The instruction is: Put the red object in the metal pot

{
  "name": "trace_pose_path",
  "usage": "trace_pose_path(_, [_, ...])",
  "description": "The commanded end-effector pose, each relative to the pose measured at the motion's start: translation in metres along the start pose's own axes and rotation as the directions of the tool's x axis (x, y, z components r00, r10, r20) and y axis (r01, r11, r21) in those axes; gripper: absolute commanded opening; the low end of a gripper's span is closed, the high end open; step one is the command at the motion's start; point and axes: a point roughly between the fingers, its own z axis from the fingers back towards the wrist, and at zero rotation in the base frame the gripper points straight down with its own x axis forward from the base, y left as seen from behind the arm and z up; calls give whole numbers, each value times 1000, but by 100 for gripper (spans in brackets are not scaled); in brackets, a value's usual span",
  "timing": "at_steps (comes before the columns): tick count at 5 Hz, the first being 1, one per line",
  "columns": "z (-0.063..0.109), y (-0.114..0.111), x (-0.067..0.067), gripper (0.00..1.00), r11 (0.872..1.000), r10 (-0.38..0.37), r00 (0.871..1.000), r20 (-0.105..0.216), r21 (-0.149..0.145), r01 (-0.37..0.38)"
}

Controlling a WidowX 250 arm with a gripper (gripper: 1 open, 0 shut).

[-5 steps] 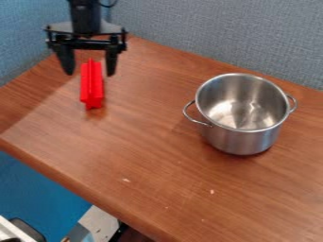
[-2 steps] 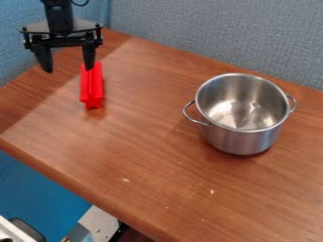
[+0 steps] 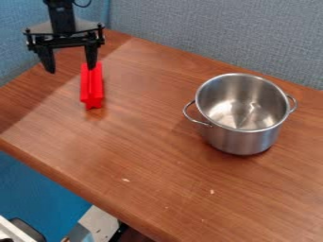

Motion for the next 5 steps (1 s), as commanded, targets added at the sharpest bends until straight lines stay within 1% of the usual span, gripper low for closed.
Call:
trace_pose_path(1, [12, -7, 12, 100, 1000, 4, 998, 60, -10, -3])
trace_pose_path(2, [7, -11, 13, 100, 1000, 13, 998, 60, -6, -12])
trace_pose_path(3, [-1, -13, 15, 100, 1000, 24, 998, 65, 5, -24])
trace_pose_path(5, [-21, -17, 17, 100, 999, 30, 997, 78, 43, -33])
